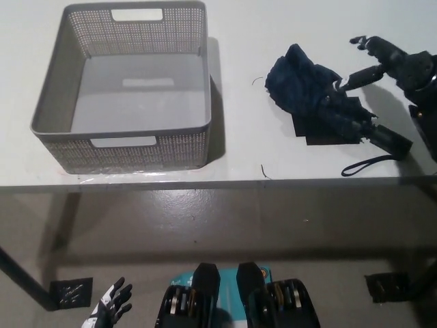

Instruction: Use the right hand to pick up a umbrella on the right side and place it into a container on the lft side

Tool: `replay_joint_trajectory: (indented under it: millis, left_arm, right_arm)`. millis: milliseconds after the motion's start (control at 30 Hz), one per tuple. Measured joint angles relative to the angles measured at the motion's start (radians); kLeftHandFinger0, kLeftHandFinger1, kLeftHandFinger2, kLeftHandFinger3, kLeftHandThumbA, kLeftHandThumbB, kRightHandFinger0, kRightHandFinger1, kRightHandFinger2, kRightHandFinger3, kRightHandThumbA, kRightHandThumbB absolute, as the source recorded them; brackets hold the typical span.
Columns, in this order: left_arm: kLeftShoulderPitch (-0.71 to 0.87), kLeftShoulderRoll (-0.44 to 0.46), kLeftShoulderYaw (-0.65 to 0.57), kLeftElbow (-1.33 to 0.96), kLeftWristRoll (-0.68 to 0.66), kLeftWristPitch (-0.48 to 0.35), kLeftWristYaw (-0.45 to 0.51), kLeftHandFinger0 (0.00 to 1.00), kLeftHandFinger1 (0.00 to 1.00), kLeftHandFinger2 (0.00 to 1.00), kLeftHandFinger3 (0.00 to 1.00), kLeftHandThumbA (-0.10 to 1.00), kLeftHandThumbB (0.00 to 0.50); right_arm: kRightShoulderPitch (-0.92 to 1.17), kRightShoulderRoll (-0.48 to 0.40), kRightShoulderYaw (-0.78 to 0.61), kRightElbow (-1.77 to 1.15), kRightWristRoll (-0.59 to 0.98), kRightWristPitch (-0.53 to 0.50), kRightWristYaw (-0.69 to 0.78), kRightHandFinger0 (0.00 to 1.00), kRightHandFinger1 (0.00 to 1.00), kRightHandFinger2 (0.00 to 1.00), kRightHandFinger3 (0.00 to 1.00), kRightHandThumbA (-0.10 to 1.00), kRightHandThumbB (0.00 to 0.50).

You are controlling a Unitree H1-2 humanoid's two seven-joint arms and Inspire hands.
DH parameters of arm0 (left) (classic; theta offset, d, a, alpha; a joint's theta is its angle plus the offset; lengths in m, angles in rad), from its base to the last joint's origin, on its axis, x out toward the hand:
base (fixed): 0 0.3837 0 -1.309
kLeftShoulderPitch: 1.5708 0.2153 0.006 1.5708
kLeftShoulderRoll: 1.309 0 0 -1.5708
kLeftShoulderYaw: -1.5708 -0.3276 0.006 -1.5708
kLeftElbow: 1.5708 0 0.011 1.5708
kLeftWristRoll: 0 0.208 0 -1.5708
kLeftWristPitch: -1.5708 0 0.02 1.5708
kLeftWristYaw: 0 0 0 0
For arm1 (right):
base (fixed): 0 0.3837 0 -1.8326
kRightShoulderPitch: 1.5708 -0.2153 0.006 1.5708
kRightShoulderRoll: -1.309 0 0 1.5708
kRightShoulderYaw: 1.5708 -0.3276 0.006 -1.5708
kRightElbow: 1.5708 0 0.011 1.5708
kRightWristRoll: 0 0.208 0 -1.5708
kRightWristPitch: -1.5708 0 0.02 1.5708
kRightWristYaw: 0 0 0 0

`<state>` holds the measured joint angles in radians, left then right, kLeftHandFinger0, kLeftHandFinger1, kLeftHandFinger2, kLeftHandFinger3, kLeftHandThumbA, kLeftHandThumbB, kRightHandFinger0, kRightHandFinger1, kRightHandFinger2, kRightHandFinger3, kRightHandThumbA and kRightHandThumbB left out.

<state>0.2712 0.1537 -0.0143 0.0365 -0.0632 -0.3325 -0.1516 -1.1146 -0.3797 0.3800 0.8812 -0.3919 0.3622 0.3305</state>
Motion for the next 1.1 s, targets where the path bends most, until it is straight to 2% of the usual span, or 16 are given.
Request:
replay_joint_trajectory:
  millis: [100,300,400,533,667,767,800,833,867,900,933,967,1000,1033,1067,1100]
  left_arm:
    - [0.003,0.000,-0.003,0.000,0.003,0.000,0.000,1.00,1.00,1.00,1.00,1.00,0.036]
    - [0.005,0.000,-0.008,-0.005,0.008,-0.001,0.000,1.00,1.00,1.00,1.00,1.00,0.026]
    - [0.006,-0.001,-0.010,-0.013,0.012,-0.001,0.000,1.00,1.00,1.00,1.00,1.00,0.034]
    - [0.015,-0.005,-0.011,-0.019,0.014,-0.001,0.001,1.00,1.00,1.00,1.00,1.00,0.024]
    - [0.017,-0.004,-0.009,-0.019,0.014,-0.001,0.001,1.00,1.00,1.00,1.00,1.00,0.033]
    - [0.018,-0.004,-0.009,-0.021,0.014,-0.001,0.001,1.00,1.00,1.00,1.00,1.00,0.032]
    - [0.019,-0.003,-0.010,-0.022,0.013,-0.001,0.001,1.00,1.00,1.00,1.00,1.00,0.031]
    - [0.020,-0.003,-0.010,-0.022,0.013,-0.001,0.000,1.00,1.00,1.00,1.00,1.00,0.031]
    - [0.020,-0.003,-0.010,-0.022,0.013,-0.001,0.000,1.00,1.00,1.00,1.00,1.00,0.040]
    - [0.020,-0.003,-0.011,-0.023,0.013,-0.001,0.000,1.00,1.00,1.00,1.00,1.00,0.041]
    - [0.020,-0.003,-0.011,-0.022,0.013,-0.001,0.000,1.00,1.00,1.00,1.00,1.00,0.041]
    - [0.020,-0.002,-0.011,-0.022,0.014,-0.001,0.000,1.00,1.00,1.00,1.00,1.00,0.038]
    - [0.019,-0.003,-0.011,-0.022,0.013,-0.001,0.000,1.00,1.00,1.00,1.00,1.00,0.038]
    - [0.019,-0.003,-0.011,-0.022,0.013,0.000,0.000,1.00,1.00,1.00,1.00,1.00,0.038]
    - [0.017,-0.003,-0.012,-0.022,0.013,0.000,0.000,1.00,1.00,1.00,1.00,1.00,0.031]
    - [0.017,-0.003,-0.012,-0.022,0.013,0.000,0.000,1.00,1.00,1.00,1.00,1.00,0.030]
  right_arm:
    - [0.007,0.012,0.005,0.005,-0.007,0.005,-0.001,1.00,1.00,1.00,1.00,1.00,0.470]
    - [0.017,0.043,0.012,0.091,-0.011,-0.002,-0.006,1.00,1.00,1.00,1.00,0.98,0.461]
    - [0.025,0.064,0.030,0.144,-0.018,-0.014,-0.017,1.00,1.00,1.00,1.00,1.00,0.495]
    - [0.023,0.101,0.080,0.242,-0.048,-0.055,-0.052,1.00,1.00,1.00,1.00,0.91,0.469]
    - [0.008,0.124,0.129,0.345,-0.077,-0.106,-0.099,1.00,1.00,1.00,1.00,0.88,0.481]
    - [0.005,0.125,0.149,0.396,-0.088,-0.135,-0.121,1.00,1.00,1.00,1.00,0.73,0.457]
    - [0.005,0.125,0.149,0.407,-0.088,-0.144,-0.127,1.00,1.00,1.00,1.00,0.58,0.425]
    - [0.005,0.125,0.149,0.418,-0.088,-0.152,-0.133,1.00,1.00,1.00,1.00,0.36,0.346]
    - [0.008,0.125,0.145,0.423,-0.088,-0.160,-0.142,0.49,0.58,0.61,0.86,-0.02,0.181]
    - [0.017,0.126,0.139,0.424,-0.087,-0.170,-0.171,0.06,0.21,0.40,0.86,-0.10,0.257]
    - [0.021,0.126,0.134,0.421,-0.085,-0.179,-0.190,0.01,0.07,0.27,0.65,-0.10,0.220]
    - [0.027,0.127,0.131,0.419,-0.085,-0.190,-0.213,0.00,0.04,0.24,0.36,-0.10,0.141]
    - [0.032,0.128,0.127,0.416,-0.085,-0.199,-0.235,0.00,0.08,0.37,0.42,-0.10,0.132]
    - [0.037,0.128,0.122,0.415,-0.085,-0.208,-0.263,0.00,0.13,0.49,0.53,-0.10,0.137]
    - [0.044,0.126,0.114,0.413,-0.085,-0.218,-0.295,0.00,0.22,0.65,0.76,-0.10,0.158]
    - [0.048,0.124,0.102,0.413,-0.085,-0.235,-0.343,0.00,0.23,0.66,0.80,-0.10,0.159]
